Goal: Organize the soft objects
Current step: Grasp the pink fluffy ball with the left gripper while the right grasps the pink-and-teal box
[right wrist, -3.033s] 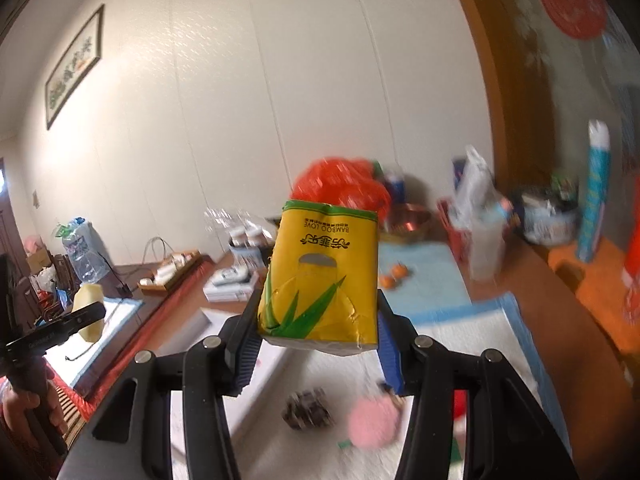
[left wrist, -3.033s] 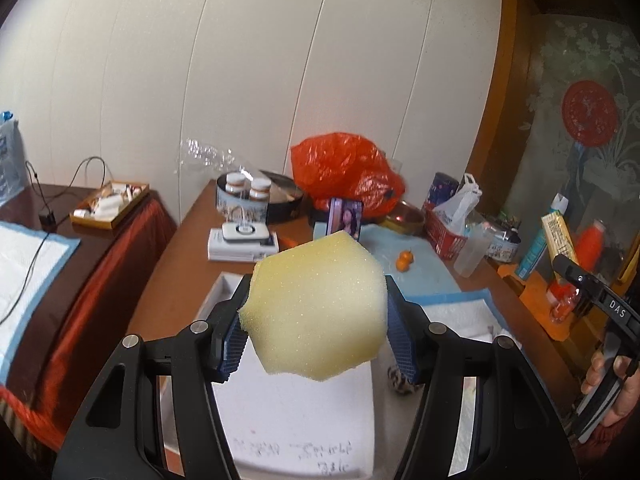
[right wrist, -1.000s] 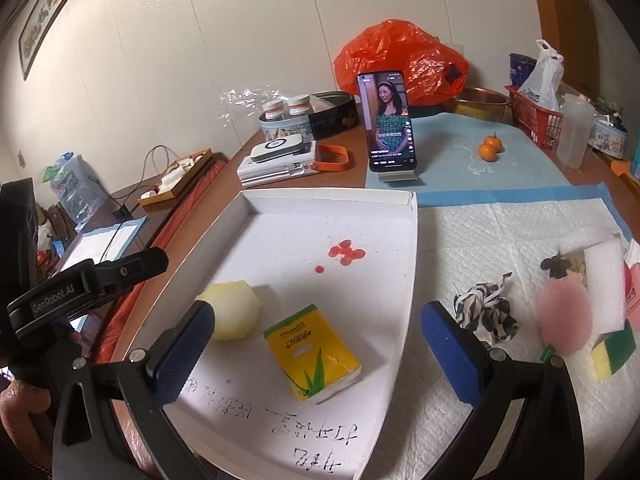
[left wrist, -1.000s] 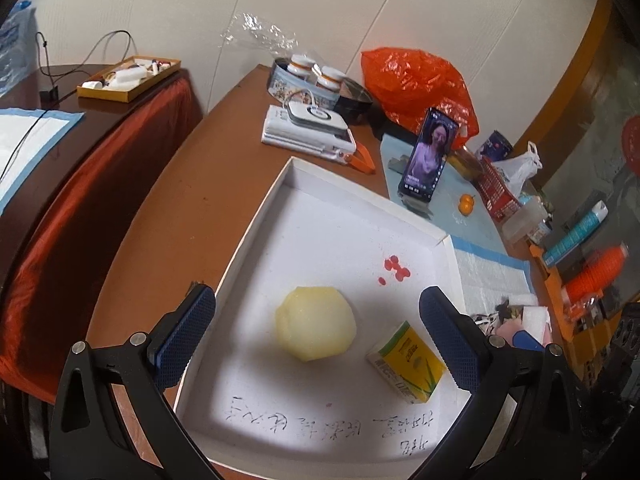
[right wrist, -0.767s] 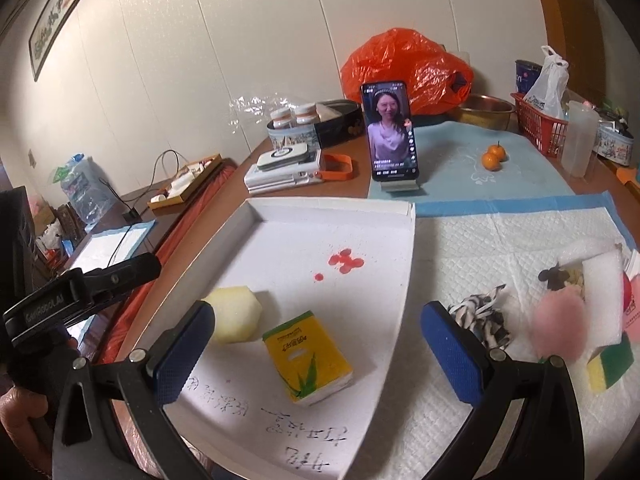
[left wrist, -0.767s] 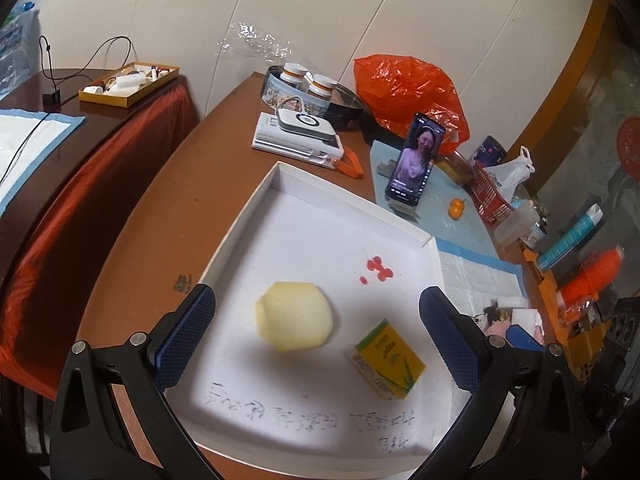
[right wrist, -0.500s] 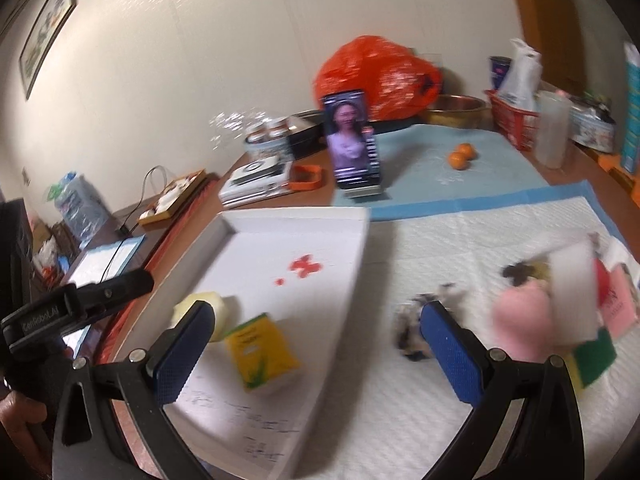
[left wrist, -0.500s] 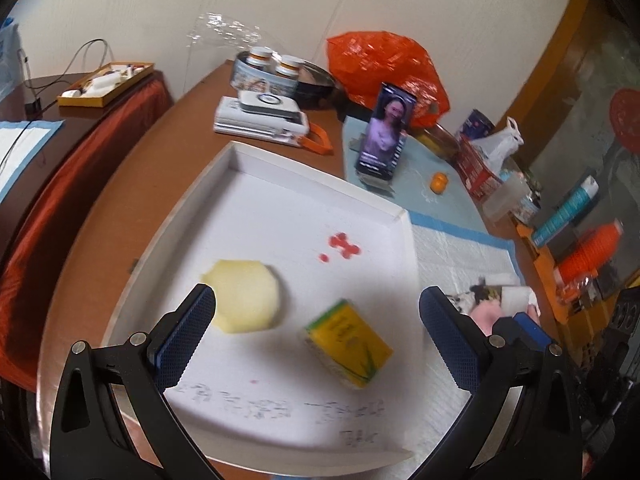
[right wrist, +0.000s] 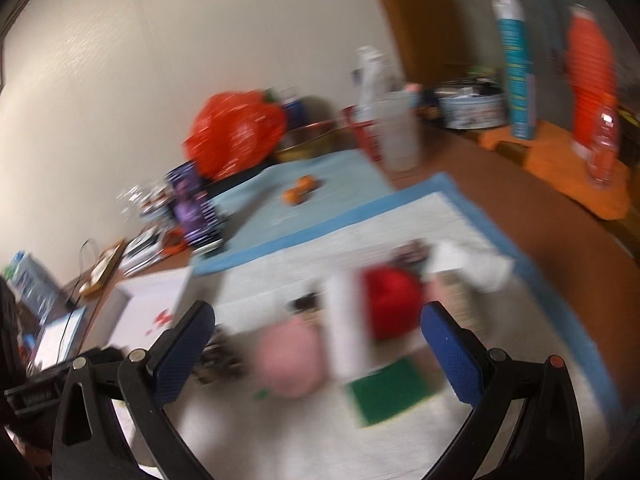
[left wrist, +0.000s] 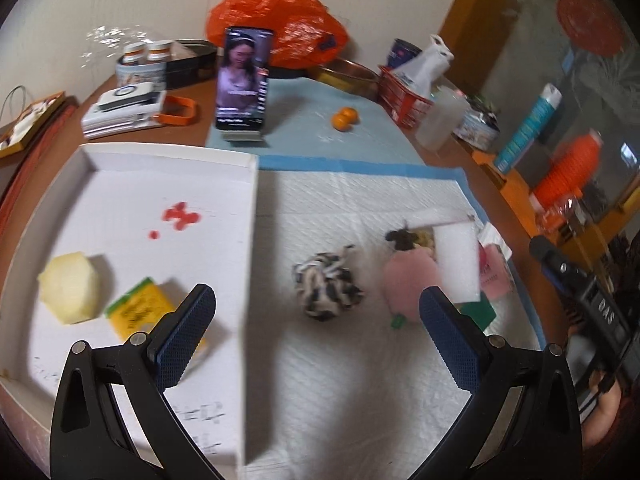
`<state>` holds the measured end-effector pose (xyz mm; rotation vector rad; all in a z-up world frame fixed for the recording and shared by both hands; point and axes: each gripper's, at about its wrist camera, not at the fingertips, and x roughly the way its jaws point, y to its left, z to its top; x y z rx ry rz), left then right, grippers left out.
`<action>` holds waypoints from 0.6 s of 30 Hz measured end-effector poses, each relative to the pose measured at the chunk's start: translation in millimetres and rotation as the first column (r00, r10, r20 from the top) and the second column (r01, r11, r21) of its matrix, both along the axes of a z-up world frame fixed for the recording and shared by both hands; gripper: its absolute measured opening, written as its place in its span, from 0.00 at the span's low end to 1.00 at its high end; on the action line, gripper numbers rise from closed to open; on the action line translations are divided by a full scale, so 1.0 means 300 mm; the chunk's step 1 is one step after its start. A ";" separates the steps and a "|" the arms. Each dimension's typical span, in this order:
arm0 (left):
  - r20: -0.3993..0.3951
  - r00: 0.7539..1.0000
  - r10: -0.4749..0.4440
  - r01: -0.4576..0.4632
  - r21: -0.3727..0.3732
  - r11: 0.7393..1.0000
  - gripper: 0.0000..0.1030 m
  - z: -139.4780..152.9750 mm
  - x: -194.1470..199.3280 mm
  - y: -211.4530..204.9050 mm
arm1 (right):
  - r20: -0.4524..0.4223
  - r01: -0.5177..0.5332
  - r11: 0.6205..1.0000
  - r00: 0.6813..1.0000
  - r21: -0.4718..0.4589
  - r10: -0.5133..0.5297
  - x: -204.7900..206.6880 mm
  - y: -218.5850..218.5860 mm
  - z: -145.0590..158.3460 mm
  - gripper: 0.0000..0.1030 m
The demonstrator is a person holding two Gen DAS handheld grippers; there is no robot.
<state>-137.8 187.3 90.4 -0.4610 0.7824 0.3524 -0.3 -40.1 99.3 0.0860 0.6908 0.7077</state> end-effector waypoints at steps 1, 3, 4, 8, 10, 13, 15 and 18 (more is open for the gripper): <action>-0.007 1.000 -0.011 0.011 0.004 1.000 1.00 -0.006 0.020 -0.017 | -0.003 0.017 1.000 1.000 0.005 -0.017 0.023 -0.027 -0.004 1.00; -0.018 0.999 -0.036 0.036 0.012 0.999 1.00 -0.024 0.064 -0.050 | -0.014 0.065 0.998 0.998 0.012 -0.064 0.076 -0.089 -0.014 1.00; -0.029 0.998 -0.050 0.051 0.018 0.999 1.00 -0.036 0.091 -0.070 | -0.020 0.092 0.996 0.996 0.012 -0.091 0.104 -0.128 -0.022 1.00; -0.084 0.990 -0.116 0.121 0.058 0.991 0.94 -0.088 0.192 -0.150 | -0.066 0.159 0.987 0.985 -0.009 -0.160 0.183 -0.229 -0.059 1.00; -0.115 0.985 -0.132 0.141 0.072 0.987 0.93 -0.124 0.242 -0.184 | -0.077 0.160 0.987 0.984 -0.030 -0.162 0.205 -0.247 -0.076 1.00; -0.140 0.980 -0.143 0.154 0.073 0.985 0.88 -0.167 0.313 -0.213 | -0.082 0.135 0.989 0.987 -0.058 -0.139 0.231 -0.255 -0.097 1.00; -0.163 0.974 -0.154 0.168 0.072 0.983 0.83 -0.196 0.361 -0.232 | -0.088 0.098 0.993 0.991 -0.066 -0.104 0.235 -0.246 -0.108 1.00; -0.192 0.967 -0.164 0.178 0.056 0.982 0.81 -0.239 0.409 -0.246 | -0.100 0.055 0.995 0.993 -0.086 -0.063 0.244 -0.226 -0.133 1.00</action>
